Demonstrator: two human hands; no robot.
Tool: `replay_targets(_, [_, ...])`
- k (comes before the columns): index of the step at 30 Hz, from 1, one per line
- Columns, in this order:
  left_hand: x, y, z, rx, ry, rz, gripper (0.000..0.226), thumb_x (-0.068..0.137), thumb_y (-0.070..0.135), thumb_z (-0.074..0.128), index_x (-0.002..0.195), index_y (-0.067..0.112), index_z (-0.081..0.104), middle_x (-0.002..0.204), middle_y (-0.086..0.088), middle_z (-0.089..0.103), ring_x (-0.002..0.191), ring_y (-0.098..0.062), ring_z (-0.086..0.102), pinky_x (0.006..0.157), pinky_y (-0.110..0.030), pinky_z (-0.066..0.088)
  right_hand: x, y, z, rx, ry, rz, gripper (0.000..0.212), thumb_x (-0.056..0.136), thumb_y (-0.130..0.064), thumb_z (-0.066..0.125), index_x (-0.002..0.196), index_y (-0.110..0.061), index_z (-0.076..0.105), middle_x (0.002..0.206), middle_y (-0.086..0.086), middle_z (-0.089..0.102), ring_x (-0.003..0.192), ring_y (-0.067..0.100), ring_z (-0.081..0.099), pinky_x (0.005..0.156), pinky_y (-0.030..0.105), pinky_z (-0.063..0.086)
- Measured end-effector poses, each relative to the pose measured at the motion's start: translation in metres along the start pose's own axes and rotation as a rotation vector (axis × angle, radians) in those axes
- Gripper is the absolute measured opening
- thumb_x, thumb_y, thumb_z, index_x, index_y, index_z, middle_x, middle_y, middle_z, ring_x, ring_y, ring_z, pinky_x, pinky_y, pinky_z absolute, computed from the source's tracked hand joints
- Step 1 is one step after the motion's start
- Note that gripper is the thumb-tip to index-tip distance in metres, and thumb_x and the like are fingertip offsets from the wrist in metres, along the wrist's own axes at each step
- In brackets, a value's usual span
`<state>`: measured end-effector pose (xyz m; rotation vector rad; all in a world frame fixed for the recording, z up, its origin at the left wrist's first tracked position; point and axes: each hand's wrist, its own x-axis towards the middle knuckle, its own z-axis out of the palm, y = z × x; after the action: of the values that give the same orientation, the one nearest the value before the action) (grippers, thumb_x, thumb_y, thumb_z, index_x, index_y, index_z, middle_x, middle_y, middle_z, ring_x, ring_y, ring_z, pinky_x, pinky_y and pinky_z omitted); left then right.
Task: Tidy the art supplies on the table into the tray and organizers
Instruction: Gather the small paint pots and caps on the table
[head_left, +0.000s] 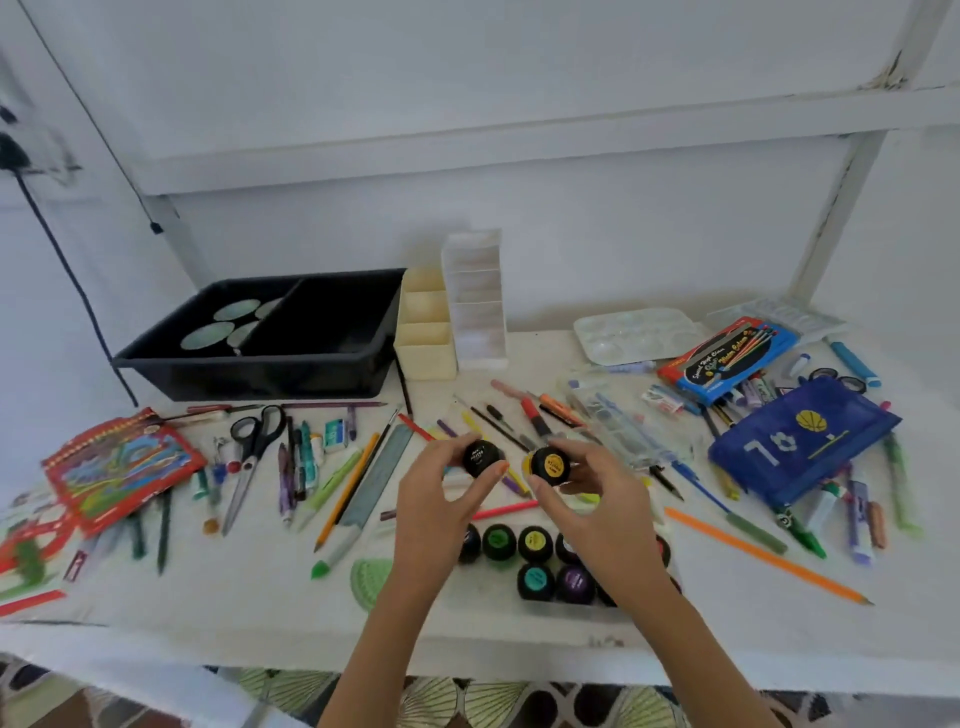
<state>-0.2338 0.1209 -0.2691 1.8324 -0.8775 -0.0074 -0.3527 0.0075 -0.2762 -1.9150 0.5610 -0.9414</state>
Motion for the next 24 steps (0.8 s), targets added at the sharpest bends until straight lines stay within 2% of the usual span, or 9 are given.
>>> replay_targets(4, [-0.029,-0.016,-0.023,-0.012,-0.053,0.004,0.028,0.079,0.038,0.068,0.105,0.036,0.06,0.1,0.015,0.064,0.095,-0.001,0.059,0.081,-0.014,0.046,-0.031,-0.005,0.014,-0.127,-0.089,-0.025,0.033,0.077,-0.032,0.076,0.107,-0.028,0.062,0.098,-0.015,0.063,0.09,-0.001,0.058,0.076,0.013,0.045])
replay_targets(6, [-0.042,-0.025,-0.029,0.027,-0.057,0.007,0.031,0.077,0.046,0.064,0.107,0.041,0.057,0.103,0.017,0.063,0.098,0.0,0.057,0.085,-0.019,0.046,-0.042,-0.008,0.019,-0.147,-0.113,-0.003,0.032,0.077,-0.034,0.075,0.106,-0.032,0.06,0.097,-0.021,0.06,0.093,-0.002,0.056,0.08,0.015,0.045])
replay_targets(9, [-0.057,-0.035,-0.034,0.068,-0.065,0.001,0.037,0.076,0.05,0.063,0.111,0.039,0.059,0.108,0.019,0.062,0.104,-0.002,0.055,0.086,-0.023,0.045,-0.053,-0.006,0.026,-0.179,-0.13,0.005,0.031,0.078,-0.033,0.075,0.101,-0.039,0.056,0.093,-0.026,0.057,0.092,-0.001,0.055,0.082,0.023,0.048])
replay_targets(12, [-0.067,-0.04,-0.036,0.101,-0.098,0.008,0.043,0.075,0.051,0.064,0.114,0.033,0.062,0.109,0.02,0.063,0.104,0.0,0.054,0.088,-0.014,0.039,-0.062,0.002,0.031,-0.306,-0.148,-0.011,0.03,0.076,-0.04,0.072,0.103,-0.033,0.061,0.094,-0.023,0.06,0.093,0.005,0.054,0.085,0.033,0.04])
replay_targets(14, [-0.071,-0.041,-0.035,0.143,-0.108,0.016,0.043,0.074,0.049,0.066,0.113,0.032,0.063,0.106,0.02,0.063,0.101,-0.001,0.053,0.087,-0.005,0.031,-0.067,0.006,0.033,-0.4,-0.152,-0.036,0.033,0.076,-0.042,0.069,0.107,-0.033,0.061,0.097,-0.025,0.058,0.094,0.007,0.051,0.081,0.031,0.028])
replay_targets(15, [-0.073,-0.042,-0.034,0.178,-0.108,0.031,0.041,0.074,0.046,0.068,0.112,0.032,0.063,0.105,0.02,0.063,0.1,-0.002,0.052,0.086,-0.005,0.028,-0.069,0.008,0.034,-0.454,-0.154,-0.066,0.033,0.076,-0.041,0.068,0.107,-0.033,0.061,0.097,-0.026,0.057,0.094,0.008,0.049,0.079,0.03,0.024])
replay_targets(19, [-0.074,-0.048,-0.028,0.357,-0.116,0.107,0.041,0.073,0.039,0.074,0.112,0.029,0.067,0.102,0.011,0.064,0.096,-0.014,0.053,0.076,-0.026,0.031,-0.072,0.009,0.036,-0.567,-0.144,-0.129,0.033,0.074,-0.045,0.063,0.104,-0.033,0.06,0.096,-0.021,0.061,0.088,0.012,0.048,0.075,0.033,0.022])
replay_targets(22, [-0.07,-0.05,-0.027,0.436,-0.137,0.141,0.042,0.07,0.036,0.077,0.11,0.026,0.069,0.096,0.007,0.064,0.093,-0.018,0.055,0.071,-0.029,0.03,-0.069,0.007,0.034,-0.634,-0.153,-0.149,0.033,0.07,-0.047,0.064,0.1,-0.033,0.06,0.088,-0.018,0.064,0.083,0.014,0.051,0.071,0.032,0.019])
replay_targets(24, [-0.066,-0.047,-0.028,0.511,-0.172,0.166,0.042,0.075,0.037,0.073,0.115,0.026,0.067,0.102,0.005,0.062,0.101,-0.021,0.053,0.075,-0.03,0.025,-0.064,0.005,0.034,-0.703,-0.181,-0.176,0.034,0.072,-0.048,0.067,0.102,-0.032,0.06,0.087,-0.014,0.065,0.086,0.017,0.054,0.071,0.032,0.017])
